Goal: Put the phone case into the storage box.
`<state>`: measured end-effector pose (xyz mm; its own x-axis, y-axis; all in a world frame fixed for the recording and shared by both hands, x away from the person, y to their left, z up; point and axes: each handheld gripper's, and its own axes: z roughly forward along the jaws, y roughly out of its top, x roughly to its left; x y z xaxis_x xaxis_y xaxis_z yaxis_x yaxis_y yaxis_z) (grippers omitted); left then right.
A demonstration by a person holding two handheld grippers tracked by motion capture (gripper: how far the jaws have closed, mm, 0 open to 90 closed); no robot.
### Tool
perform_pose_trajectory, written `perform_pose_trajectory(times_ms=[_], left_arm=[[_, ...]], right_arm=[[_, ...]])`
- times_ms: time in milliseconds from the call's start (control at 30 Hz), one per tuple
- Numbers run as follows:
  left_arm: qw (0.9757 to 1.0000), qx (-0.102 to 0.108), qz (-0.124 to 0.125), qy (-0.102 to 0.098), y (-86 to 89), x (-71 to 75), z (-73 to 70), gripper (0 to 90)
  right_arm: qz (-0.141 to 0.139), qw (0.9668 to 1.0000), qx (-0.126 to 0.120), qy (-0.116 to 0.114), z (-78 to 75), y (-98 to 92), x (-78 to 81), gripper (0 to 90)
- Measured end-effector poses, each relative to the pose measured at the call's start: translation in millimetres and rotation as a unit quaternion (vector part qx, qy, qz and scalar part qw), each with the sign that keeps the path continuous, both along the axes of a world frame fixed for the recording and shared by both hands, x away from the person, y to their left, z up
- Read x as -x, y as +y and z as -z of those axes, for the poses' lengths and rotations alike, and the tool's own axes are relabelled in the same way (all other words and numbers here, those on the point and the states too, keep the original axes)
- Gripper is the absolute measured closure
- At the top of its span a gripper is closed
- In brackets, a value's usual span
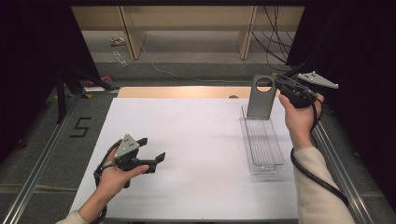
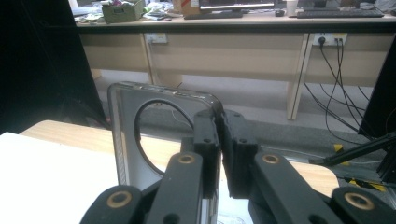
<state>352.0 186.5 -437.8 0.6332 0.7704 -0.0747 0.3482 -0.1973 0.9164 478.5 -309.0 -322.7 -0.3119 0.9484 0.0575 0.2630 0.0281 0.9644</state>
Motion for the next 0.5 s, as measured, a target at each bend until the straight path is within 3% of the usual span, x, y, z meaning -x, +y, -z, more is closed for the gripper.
perform_pose_trajectory(times_ms=[500], left_arm=[[1.0000, -0.001, 0.000, 0.000, -0.5, -0.1, -0.1, 11.3]], right_arm=[[0.005, 1.0000, -0.003, 0.006, 2.7, -0.8, -4.7, 85.5]])
